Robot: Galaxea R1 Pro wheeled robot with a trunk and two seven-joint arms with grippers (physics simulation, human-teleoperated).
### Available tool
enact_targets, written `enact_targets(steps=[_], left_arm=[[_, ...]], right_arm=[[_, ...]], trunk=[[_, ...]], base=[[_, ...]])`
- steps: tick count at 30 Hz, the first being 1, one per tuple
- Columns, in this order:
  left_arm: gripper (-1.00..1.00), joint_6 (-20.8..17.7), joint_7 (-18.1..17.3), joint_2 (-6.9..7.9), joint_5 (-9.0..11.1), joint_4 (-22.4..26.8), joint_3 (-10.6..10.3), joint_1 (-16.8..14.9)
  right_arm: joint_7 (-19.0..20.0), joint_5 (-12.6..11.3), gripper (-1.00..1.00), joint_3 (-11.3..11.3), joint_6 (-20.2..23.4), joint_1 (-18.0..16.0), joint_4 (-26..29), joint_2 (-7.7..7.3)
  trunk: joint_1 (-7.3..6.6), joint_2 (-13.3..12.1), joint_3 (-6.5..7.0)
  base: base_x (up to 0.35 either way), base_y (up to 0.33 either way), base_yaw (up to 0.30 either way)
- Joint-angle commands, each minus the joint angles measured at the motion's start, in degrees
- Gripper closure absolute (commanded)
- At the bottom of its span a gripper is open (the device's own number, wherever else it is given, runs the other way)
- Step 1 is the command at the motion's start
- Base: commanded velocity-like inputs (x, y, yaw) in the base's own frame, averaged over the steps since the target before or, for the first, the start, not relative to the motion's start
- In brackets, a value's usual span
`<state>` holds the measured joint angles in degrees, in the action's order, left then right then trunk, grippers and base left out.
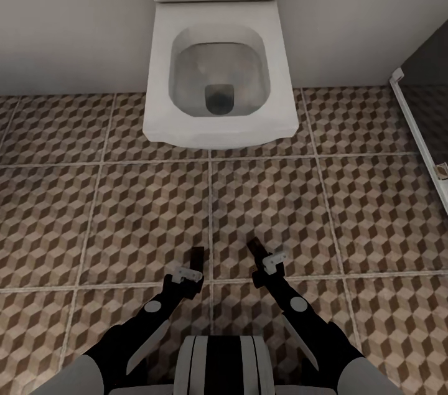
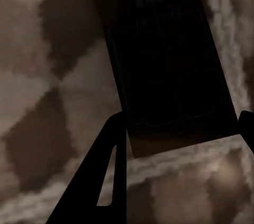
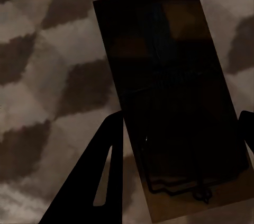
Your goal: Take the four mousetraps from the cabinet in the bathroom and place them on the bathroom floor. Make sure all four end up on the same floor surface, and ensure that at least two of them are either under or directly next to the same bathroom sink.
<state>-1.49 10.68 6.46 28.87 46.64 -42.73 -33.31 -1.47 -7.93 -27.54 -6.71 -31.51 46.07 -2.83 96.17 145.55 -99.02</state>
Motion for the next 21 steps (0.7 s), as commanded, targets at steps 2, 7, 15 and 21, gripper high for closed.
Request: enact_targets(steps=[2,7,15,21], left_arm=[[1.0,-0.2,0.6,0.06,0.3,0.1,-0.3,-0.1],[1.0,-0.3,0.6,0.04,0.3,0.1,-0.3,-0.1],[1.0,-0.3,0.6,0.04,0.3,0.1,-0.3,-0.1],[1.0,-0.3,0.6,0.04,0.3,0.1,-0.3,-0.1]], right_arm=[[-0.2,-0.7,1.0,-0.3,-0.2,0.0,0.0,-0.07],[-0.2,-0.6,1.0,-0.3,-0.2,0.0,0.0,-0.07],[-0.3,-0.7,1.0,-0.3,-0.2,0.0,0.0,-0.07],[-0.3,-0.6,1.0,-0.3,-0.2,0.0,0.0,-0.07]], trunk=[[-0.01,0.0,-0.03],[-0.01,0.0,-0.03],[-0.01,0.0,-0.03],[-0.01,0.0,-0.03]], base=[[0.0,0.0,0.0],[0.037,0.0,0.0],[0.194,0.099,0.0],[0.227,0.141,0.0]])
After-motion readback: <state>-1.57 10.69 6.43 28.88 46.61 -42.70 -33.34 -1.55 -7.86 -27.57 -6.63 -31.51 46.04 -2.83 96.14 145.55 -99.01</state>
